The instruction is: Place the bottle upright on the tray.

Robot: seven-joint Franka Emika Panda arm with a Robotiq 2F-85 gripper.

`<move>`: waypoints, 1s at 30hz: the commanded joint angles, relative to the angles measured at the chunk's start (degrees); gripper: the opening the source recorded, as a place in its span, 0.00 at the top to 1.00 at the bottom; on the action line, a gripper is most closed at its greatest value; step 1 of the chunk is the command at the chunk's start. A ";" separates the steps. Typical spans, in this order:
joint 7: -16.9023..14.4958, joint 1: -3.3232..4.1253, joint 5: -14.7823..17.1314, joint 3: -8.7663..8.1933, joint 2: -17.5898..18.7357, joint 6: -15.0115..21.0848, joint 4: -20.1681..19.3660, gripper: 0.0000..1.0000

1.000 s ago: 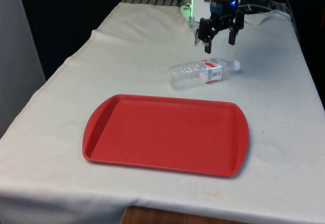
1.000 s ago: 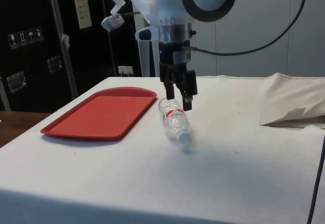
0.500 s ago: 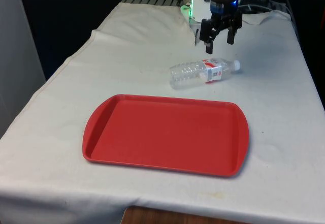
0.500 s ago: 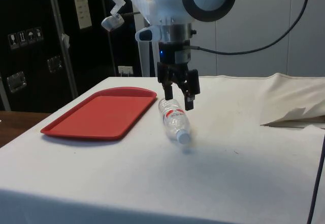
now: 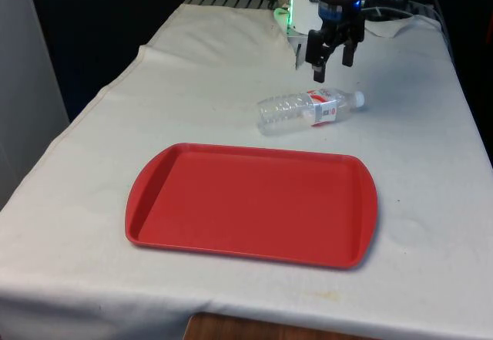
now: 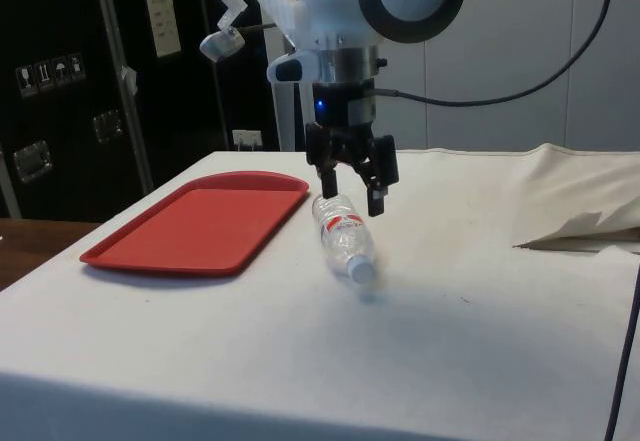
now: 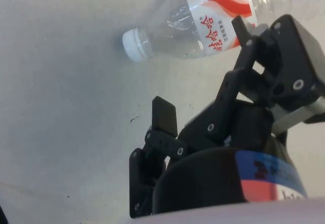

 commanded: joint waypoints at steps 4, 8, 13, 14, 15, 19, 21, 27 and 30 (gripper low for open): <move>-1.72 0.00 -0.86 -0.11 0.00 -0.06 0.06 0.00; -2.98 0.00 -0.80 -0.11 0.00 -0.06 0.06 0.00; -5.10 0.00 -0.74 -0.06 0.00 -0.06 0.06 0.00; -5.79 0.00 0.00 0.00 0.00 -0.06 0.00 0.00; -5.84 0.00 -0.74 -0.11 0.00 -0.06 0.06 0.00; -7.51 0.00 -0.69 -0.06 0.06 -0.06 0.06 0.00; -8.82 0.00 -0.69 -0.06 0.06 -0.06 0.11 0.00; -10.89 0.00 -0.63 -0.06 0.06 -0.11 0.17 0.00; -12.55 0.00 -0.57 -0.06 0.06 -0.11 0.17 0.00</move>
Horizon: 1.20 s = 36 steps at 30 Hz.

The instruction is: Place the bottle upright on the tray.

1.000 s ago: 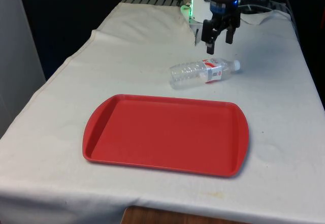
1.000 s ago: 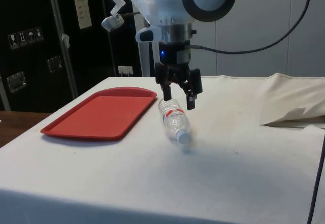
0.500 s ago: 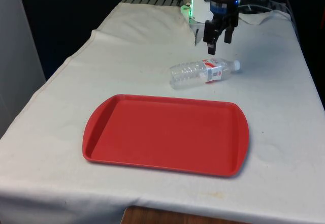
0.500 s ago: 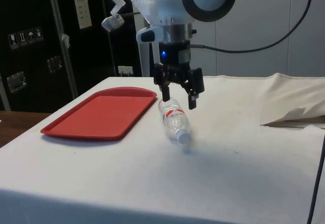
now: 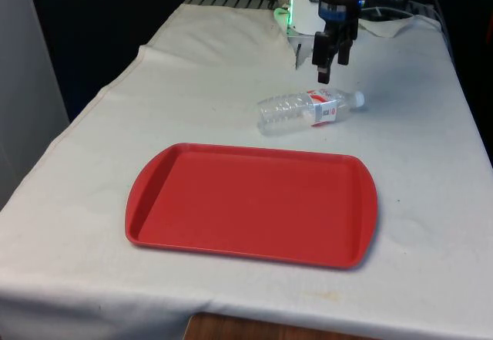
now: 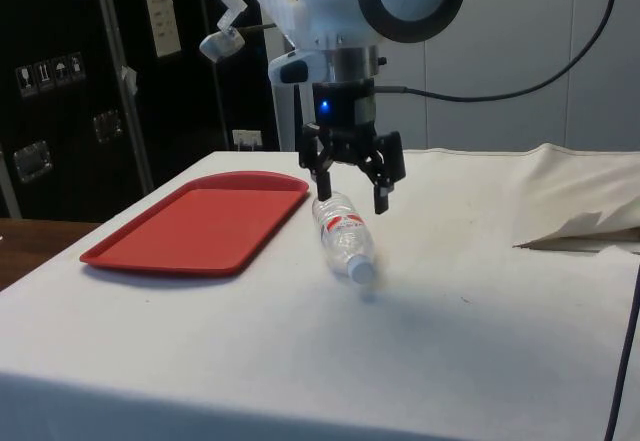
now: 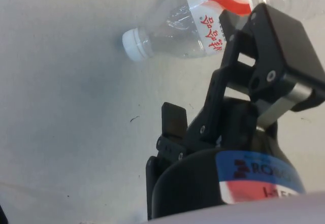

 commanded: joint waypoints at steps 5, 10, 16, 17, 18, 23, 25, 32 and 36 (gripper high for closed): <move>-1.66 0.00 -0.57 -0.06 0.06 -0.06 0.11 0.00; -3.90 0.00 0.00 0.00 0.00 -0.06 0.06 0.00; -6.82 0.00 -0.52 -0.06 0.06 -0.06 0.11 0.00; -7.22 0.00 -0.52 -0.06 0.06 -0.06 0.11 0.00; -7.68 0.00 -0.52 -0.06 0.06 -0.06 0.11 0.00; -9.34 0.00 -0.52 -0.06 0.06 -0.11 0.11 0.00; -10.60 0.00 -0.52 -0.06 0.06 -0.11 0.11 0.00; -13.64 0.00 -0.57 -0.06 0.00 -0.11 0.11 0.00; -15.36 0.00 -0.57 -0.06 0.00 -0.17 0.06 0.00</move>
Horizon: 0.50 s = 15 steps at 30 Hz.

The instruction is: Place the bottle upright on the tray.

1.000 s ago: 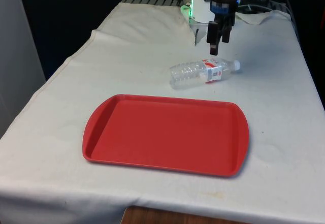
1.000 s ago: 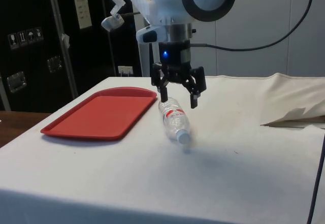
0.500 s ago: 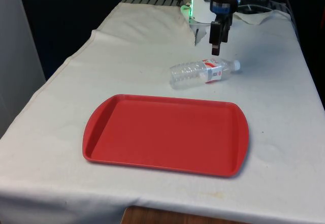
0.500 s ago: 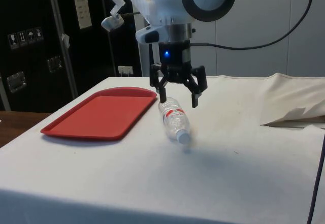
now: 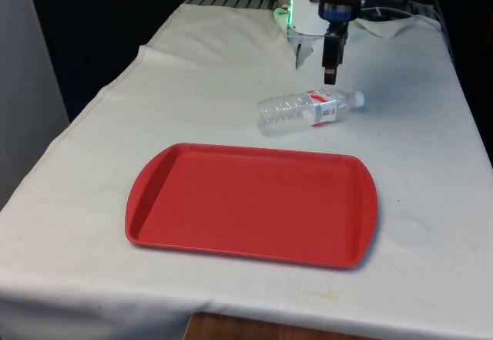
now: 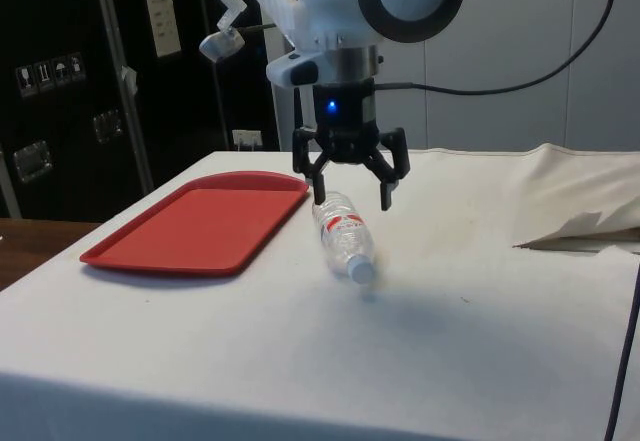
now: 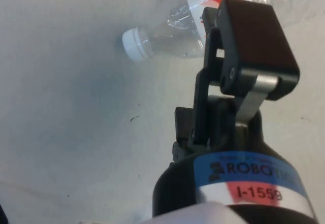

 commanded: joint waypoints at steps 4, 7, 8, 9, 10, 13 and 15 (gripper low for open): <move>-1.38 0.00 -0.57 -0.06 0.00 0.00 0.00 0.00; -3.09 0.00 -0.63 -0.06 0.00 0.00 0.00 0.00; -3.55 0.00 -0.63 -0.06 0.00 0.00 0.00 0.00; -3.95 0.00 -0.63 -0.06 0.00 -0.06 0.00 0.00; -4.35 0.00 -0.63 -0.06 0.00 -0.06 0.00 0.00; -6.02 0.00 -0.69 -0.06 0.00 -0.06 0.00 0.00; -6.42 0.00 -0.69 -0.06 0.00 -0.06 0.00 0.00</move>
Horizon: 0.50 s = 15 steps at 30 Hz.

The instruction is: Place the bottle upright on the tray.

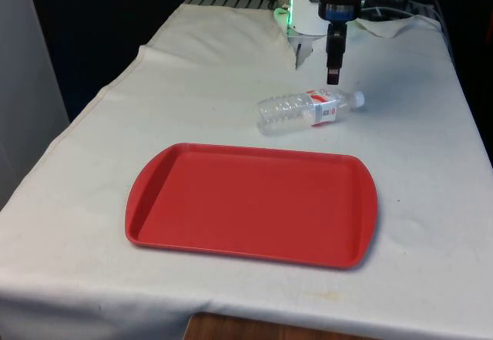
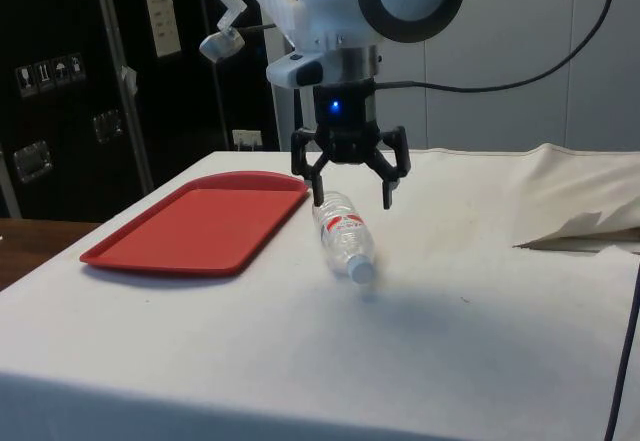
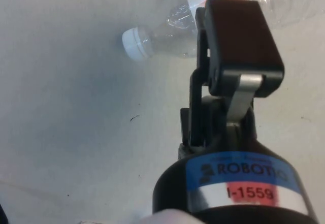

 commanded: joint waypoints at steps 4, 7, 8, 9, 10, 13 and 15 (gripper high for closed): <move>-1.49 0.00 -0.74 -0.06 0.00 -0.06 0.00 0.00; -3.27 0.06 -0.74 -0.06 0.00 -0.11 0.00 0.00; -3.27 0.06 -0.74 -0.06 0.00 -0.11 0.00 0.00; -3.72 0.00 -0.74 -0.06 0.00 -0.11 0.00 0.00; -4.18 0.00 -0.69 -0.06 0.00 -0.11 0.00 0.00; -5.90 0.00 -0.69 -0.06 0.00 -0.11 0.00 0.00; -6.82 0.06 -0.69 -0.06 0.00 -0.17 0.00 0.00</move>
